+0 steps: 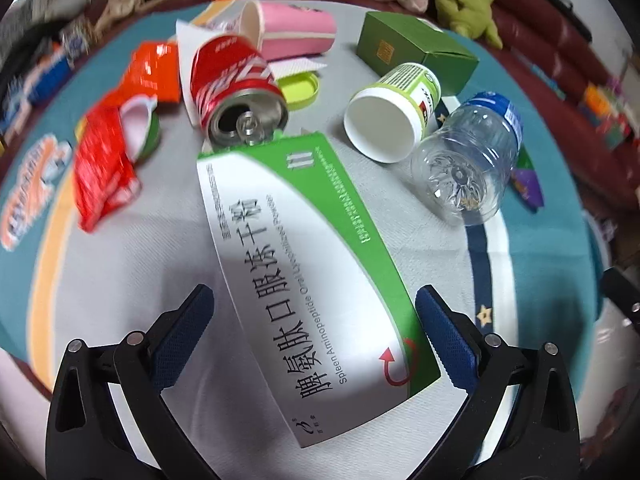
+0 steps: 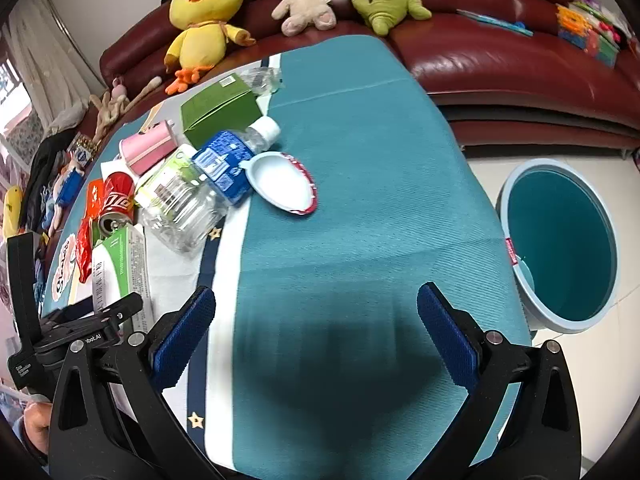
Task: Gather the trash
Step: 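Grasp the white-green medicine box with the left tool while the right tool grasps the blue-label water bottle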
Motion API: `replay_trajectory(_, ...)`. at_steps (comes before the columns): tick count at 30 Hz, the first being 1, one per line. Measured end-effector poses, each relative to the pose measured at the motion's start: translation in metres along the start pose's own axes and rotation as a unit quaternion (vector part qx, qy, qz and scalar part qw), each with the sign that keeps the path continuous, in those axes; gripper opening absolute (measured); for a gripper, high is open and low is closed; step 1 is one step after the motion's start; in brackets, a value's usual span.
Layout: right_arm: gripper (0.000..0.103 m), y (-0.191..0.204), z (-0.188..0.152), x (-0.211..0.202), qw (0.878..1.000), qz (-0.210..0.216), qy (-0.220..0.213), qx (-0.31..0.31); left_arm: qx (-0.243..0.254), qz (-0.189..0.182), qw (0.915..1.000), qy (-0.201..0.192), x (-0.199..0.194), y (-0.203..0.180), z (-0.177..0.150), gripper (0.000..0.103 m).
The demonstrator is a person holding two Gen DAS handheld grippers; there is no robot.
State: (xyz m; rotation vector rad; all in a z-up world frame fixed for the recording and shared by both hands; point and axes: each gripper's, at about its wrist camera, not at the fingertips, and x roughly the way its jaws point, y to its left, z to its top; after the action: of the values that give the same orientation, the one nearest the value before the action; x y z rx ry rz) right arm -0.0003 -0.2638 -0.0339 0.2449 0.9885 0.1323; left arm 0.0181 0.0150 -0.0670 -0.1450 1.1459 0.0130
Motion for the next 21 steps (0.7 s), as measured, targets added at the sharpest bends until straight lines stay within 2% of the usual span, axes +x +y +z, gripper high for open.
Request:
replay_trajectory(2,0.097,0.004,0.001,0.001,1.000,0.000,0.004,-0.001,-0.005,-0.011,0.9997,0.021,0.006,0.001,-0.001,0.100)
replay_trajectory(3,0.097,0.005,0.001,0.002,1.000,0.000,0.007,0.000,0.000,-0.005,0.9997,0.024,0.006,-0.002,-0.001,0.100)
replay_trajectory(6,0.097,0.010,0.003,0.005,1.000,-0.001,0.020,0.002,0.014,0.023,0.9992,0.030,0.005,-0.012,0.006,0.100)
replay_trajectory(8,0.097,0.014,0.006,0.005,1.000,-0.005,0.022,-0.001,0.027,0.057,0.9978,0.023,0.004,-0.014,0.007,0.100)
replay_trajectory(9,0.097,0.016,0.007,0.005,1.000,-0.006,0.022,-0.002,0.031,0.060,0.9976,0.017,0.002,-0.014,0.009,0.096)
replay_trajectory(11,0.097,0.022,0.013,0.005,1.000,-0.006,0.023,-0.003,0.029,0.055,0.9980,0.010,0.000,-0.012,0.014,0.081)
replay_trajectory(12,0.097,0.024,0.015,0.005,1.000,-0.004,0.024,-0.003,0.027,0.047,0.9985,0.010,0.000,-0.009,0.017,0.079)
replay_trajectory(19,0.096,0.049,0.047,0.024,0.997,0.047,0.049,0.038,0.033,0.014,0.9993,0.006,0.001,0.018,0.032,0.079)
replay_trajectory(20,0.092,0.053,0.051,0.028,0.996,0.051,0.052,0.043,0.029,0.012,0.9995,0.006,0.002,0.023,0.034,0.079)
replay_trajectory(21,0.083,0.059,0.056,0.033,0.996,0.053,0.057,0.050,0.025,0.008,0.9996,0.009,0.004,0.028,0.037,0.079)
